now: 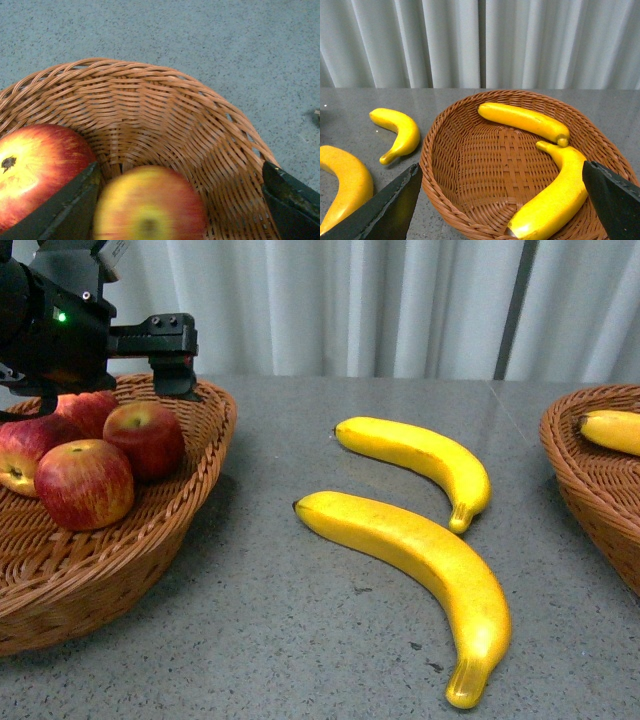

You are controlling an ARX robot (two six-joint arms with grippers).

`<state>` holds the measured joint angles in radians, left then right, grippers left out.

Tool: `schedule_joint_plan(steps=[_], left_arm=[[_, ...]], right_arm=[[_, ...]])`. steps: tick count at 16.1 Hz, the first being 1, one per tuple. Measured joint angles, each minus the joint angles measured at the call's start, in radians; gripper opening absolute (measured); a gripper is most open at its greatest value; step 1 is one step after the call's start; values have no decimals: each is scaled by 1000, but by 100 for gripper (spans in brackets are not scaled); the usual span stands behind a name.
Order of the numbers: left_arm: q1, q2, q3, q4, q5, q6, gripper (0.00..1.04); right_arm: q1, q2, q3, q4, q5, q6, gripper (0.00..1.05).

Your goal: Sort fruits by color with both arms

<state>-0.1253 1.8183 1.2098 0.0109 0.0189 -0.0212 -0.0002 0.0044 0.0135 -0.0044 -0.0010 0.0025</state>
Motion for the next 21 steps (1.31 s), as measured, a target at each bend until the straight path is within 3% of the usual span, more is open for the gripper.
schedule_joint_plan(steps=[1, 4, 7, 10, 11, 12, 13, 17, 19, 21], left_arm=[[-11, -8, 3, 2, 0, 1, 100], [-76, -151, -28, 77, -14, 6, 98], [-184, -425, -192, 184, -117, 79, 98], [-380, -751, -493, 272, -348, 183, 94], [-448, -861, -585, 336, -506, 129, 82], [-418, -978, -698, 350, -520, 75, 68], [-332, -1048, -788, 357, -501, 49, 53], [-163, -1219, -976, 357, -312, 28, 2], [-35, -1358, -1086, 319, -180, 25, 2], [3, -1414, -1115, 299, -146, 25, 2]], right_arm=[[0, 0, 0, 0, 0, 0, 98], [0, 0, 0, 0, 0, 0, 98], [0, 0, 0, 0, 0, 0, 98], [0, 0, 0, 0, 0, 0, 98], [0, 0, 0, 0, 0, 0, 98], [0, 0, 0, 0, 0, 0, 98], [0, 0, 0, 0, 1, 0, 98], [0, 0, 0, 0, 1, 0, 98], [0, 0, 0, 0, 1, 0, 98], [0, 0, 0, 0, 1, 0, 98]])
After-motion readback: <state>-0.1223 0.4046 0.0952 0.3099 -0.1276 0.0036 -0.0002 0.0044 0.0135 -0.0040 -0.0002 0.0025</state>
